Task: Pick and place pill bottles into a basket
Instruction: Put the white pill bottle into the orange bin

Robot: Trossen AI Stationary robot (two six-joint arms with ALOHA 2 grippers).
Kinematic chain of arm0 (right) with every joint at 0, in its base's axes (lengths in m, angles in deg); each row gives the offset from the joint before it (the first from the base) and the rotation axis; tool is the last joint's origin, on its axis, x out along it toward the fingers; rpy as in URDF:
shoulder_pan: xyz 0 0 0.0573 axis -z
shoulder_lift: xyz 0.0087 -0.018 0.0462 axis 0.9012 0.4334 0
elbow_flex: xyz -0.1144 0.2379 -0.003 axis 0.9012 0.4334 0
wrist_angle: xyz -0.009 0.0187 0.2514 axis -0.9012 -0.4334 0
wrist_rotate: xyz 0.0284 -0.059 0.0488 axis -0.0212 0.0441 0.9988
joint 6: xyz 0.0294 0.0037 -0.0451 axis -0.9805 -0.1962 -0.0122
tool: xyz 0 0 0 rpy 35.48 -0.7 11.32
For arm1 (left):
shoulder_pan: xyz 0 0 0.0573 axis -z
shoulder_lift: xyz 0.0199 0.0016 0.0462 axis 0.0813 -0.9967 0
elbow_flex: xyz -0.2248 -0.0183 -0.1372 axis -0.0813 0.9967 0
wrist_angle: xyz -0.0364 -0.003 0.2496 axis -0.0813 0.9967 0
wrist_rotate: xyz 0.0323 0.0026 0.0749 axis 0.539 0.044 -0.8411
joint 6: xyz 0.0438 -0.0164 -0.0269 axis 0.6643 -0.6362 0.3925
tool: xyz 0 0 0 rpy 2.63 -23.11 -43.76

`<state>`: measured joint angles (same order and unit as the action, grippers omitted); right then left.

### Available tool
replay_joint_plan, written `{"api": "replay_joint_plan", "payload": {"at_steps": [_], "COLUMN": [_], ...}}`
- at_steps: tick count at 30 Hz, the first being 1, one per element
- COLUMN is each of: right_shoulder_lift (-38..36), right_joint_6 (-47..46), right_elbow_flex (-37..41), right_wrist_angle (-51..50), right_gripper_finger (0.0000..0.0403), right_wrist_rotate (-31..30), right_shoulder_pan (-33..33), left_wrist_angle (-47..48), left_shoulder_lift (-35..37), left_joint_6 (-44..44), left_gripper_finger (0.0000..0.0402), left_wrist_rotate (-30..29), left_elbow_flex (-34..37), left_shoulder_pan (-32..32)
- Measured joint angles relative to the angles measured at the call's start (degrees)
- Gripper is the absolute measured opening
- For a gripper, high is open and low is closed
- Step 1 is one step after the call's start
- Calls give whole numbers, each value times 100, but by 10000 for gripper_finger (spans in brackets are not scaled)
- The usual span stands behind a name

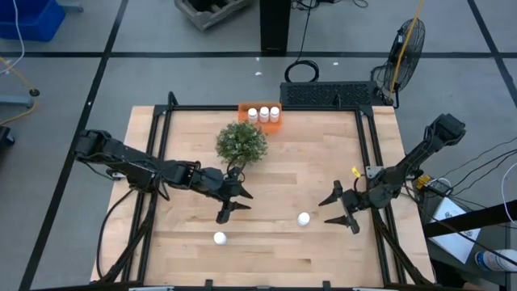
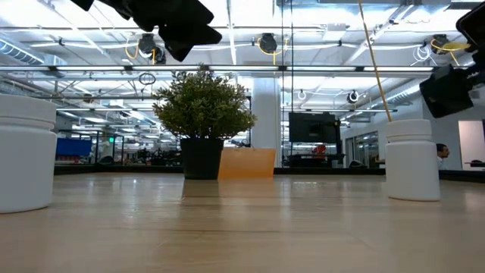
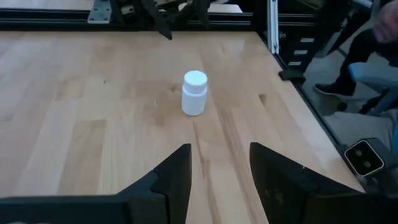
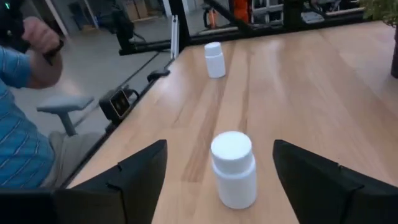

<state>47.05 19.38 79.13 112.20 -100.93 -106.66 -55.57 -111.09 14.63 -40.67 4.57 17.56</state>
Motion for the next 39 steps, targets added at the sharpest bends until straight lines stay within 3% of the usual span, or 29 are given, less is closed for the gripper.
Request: {"api": "replay_joint_plan", "payload": {"at_steps": [7,12,16,29,39], "right_shoulder_lift": [40,114,247,1377,2272], "right_joint_6": [360,1180,767,-95,53], "right_elbow_flex": [-277,-1371,-1899,-2507,-2585], "right_wrist_angle": [-559,-1991,-3439,-3573,-2885], "right_gripper_finger": [296,285,284,284,283], "right_wrist_rotate": [-18,4,259,1629,1660], "right_shoulder_pan": [216,498,749,1051,1023], "left_wrist_angle": [25,76,168,399,399], "left_shoulder_lift": [0,0,0,0,0], "left_joint_6": [13,-17,-87,-145,-138], "left_gripper_finger": [169,172,173,173,173], "left_wrist_rotate": [-75,-74,-32,-31,-37], "left_elbow_flex": [0,0,0,0,0], "left_shoulder_pan": [-11,-11,28,38,38]}}
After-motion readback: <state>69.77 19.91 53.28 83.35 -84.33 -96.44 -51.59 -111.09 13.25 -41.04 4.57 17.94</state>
